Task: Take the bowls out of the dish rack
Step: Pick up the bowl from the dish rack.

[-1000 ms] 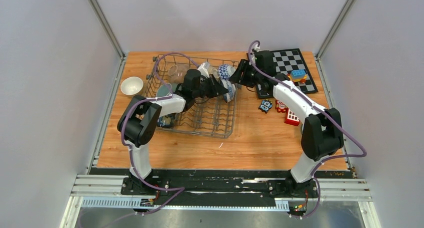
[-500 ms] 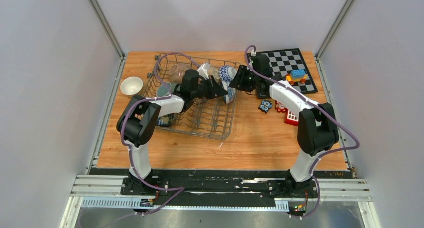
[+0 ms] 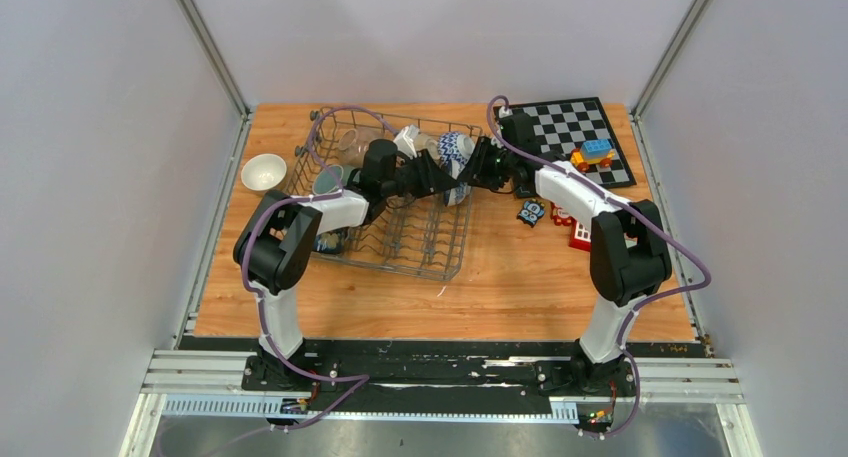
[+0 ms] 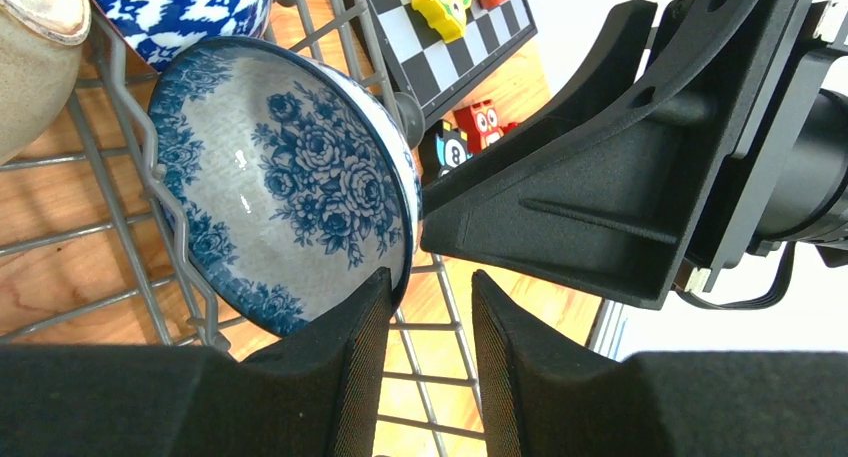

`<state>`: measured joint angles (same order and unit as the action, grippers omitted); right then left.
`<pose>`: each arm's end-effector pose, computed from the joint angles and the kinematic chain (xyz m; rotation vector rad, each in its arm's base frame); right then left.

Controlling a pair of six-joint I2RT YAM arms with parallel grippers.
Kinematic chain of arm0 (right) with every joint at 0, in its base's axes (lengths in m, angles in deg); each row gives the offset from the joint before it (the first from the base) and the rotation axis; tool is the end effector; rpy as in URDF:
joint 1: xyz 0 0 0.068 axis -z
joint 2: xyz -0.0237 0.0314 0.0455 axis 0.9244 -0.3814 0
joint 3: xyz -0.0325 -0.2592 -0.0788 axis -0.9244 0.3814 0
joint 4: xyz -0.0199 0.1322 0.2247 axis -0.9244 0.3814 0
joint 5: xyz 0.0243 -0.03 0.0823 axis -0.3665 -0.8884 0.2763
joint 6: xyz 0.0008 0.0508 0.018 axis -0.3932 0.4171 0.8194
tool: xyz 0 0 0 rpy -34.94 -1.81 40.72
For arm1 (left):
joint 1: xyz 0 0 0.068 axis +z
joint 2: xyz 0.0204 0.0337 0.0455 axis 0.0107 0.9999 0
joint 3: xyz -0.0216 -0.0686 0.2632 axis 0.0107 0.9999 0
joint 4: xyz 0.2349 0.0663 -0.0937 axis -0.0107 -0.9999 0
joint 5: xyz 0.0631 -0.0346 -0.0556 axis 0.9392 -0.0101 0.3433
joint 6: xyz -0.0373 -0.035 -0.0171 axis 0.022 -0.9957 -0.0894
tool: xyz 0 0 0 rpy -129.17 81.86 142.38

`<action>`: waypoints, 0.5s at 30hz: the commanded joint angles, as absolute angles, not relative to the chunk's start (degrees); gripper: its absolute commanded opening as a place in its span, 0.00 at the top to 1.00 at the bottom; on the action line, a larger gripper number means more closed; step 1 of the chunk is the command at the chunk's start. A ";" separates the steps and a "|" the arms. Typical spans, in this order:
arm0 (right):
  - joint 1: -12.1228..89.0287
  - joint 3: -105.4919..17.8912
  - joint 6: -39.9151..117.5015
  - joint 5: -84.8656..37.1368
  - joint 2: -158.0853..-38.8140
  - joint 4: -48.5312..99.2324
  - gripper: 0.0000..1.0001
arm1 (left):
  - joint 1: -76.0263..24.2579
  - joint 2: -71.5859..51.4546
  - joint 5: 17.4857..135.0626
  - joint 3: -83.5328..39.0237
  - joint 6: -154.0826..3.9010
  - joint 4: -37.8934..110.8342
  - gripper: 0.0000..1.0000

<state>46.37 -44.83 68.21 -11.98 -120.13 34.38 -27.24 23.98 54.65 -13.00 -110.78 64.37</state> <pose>0.3799 0.1602 0.2544 0.0996 2.3099 0.9149 0.3635 -0.2121 0.1960 0.0561 2.0622 -1.3485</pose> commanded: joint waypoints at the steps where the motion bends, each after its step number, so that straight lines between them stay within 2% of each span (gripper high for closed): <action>1: 46.22 -44.19 70.25 -9.86 -121.15 34.30 0.60 | -27.91 24.22 53.65 -13.64 -111.14 66.60 0.61; 7: 46.22 -43.93 72.72 -9.15 -120.97 33.35 0.59 | -29.03 24.90 54.14 -16.25 -106.21 61.28 0.61; 15: 47.68 -43.03 73.41 -14.89 -116.62 35.54 0.49 | -29.09 25.33 55.01 -16.57 -104.12 59.20 0.60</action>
